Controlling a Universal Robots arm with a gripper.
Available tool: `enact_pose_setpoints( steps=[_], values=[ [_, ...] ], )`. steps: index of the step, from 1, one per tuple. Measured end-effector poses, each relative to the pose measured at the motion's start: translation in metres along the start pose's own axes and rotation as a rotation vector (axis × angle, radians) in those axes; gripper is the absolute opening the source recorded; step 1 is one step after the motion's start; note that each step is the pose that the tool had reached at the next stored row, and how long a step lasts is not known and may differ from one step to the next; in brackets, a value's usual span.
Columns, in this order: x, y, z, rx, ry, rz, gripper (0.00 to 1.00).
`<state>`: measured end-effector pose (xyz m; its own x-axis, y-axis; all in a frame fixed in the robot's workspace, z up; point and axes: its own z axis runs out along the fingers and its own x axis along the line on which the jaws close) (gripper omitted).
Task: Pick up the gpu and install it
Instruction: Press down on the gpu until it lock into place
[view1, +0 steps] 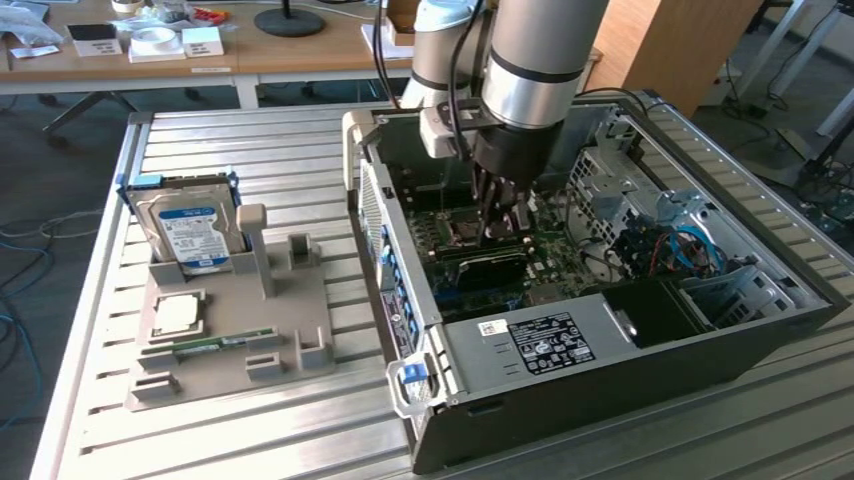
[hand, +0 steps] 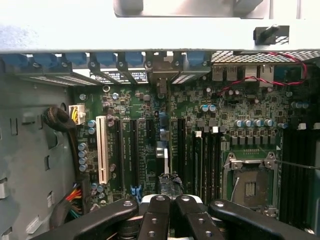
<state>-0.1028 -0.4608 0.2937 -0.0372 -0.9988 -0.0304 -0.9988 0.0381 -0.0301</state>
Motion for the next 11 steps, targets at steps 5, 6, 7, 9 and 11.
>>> enact_pose_setpoints(
  steps=[5, 6, 7, 9, 11],
  values=[
    [-0.0003, 0.0001, 0.0041, 0.0002, 0.0003, 0.008, 0.11],
    [-0.0004, 0.0001, 0.0045, 0.0003, 0.0004, 0.011, 0.11],
    [-0.0004, 0.0001, 0.0045, 0.0002, 0.0005, 0.011, 0.11],
    [-0.0004, 0.0001, 0.0045, 0.0002, 0.0005, 0.011, 0.11],
    [-0.0005, -0.0001, 0.0046, 0.0000, 0.0005, 0.011, 0.11]
  ],
)
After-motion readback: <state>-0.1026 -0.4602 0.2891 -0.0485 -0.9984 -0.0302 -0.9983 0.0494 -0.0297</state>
